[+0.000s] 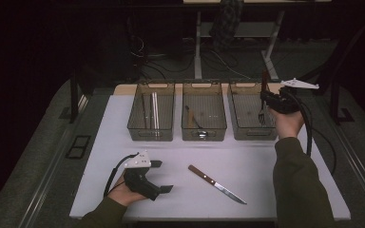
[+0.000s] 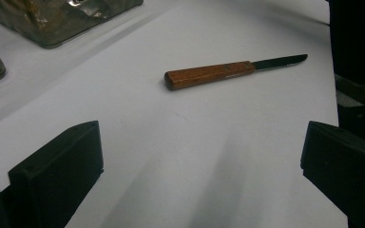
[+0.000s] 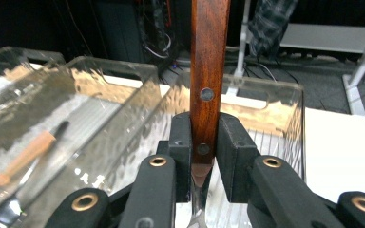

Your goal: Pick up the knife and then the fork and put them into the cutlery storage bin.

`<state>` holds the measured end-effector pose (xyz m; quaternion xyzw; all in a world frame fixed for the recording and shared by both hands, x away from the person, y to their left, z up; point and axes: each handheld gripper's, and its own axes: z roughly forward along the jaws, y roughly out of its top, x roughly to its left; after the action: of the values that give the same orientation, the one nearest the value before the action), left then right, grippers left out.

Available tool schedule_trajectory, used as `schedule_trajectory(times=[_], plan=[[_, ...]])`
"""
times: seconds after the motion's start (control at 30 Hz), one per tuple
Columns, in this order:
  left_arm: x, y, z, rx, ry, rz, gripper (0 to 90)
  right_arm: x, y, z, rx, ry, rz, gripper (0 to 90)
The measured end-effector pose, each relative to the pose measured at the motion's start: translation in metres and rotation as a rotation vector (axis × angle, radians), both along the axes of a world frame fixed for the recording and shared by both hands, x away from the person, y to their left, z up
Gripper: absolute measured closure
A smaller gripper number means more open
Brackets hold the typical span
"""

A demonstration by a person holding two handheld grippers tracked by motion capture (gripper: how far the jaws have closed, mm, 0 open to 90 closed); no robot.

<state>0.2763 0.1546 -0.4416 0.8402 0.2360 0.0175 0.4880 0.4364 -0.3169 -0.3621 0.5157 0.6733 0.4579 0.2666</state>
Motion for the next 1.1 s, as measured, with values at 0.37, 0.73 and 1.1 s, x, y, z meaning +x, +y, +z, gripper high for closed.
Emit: schedule_trajectory(times=[0.37,0.73,1.1], plan=[[0.0,0.0,0.0,0.003,0.001,-0.003,0.0,0.001,0.0,-0.022,-0.01,0.067,-0.006,76.4],[0.0,0.0,-0.001,0.004,0.001,-0.004,0.0,-0.001,0.004,-0.021,0.011,0.078,0.001,58.3],[0.0,-0.001,-0.001,0.012,0.003,-0.005,0.0,-0.026,0.002,0.0,0.041,0.08,0.103,42.7]])
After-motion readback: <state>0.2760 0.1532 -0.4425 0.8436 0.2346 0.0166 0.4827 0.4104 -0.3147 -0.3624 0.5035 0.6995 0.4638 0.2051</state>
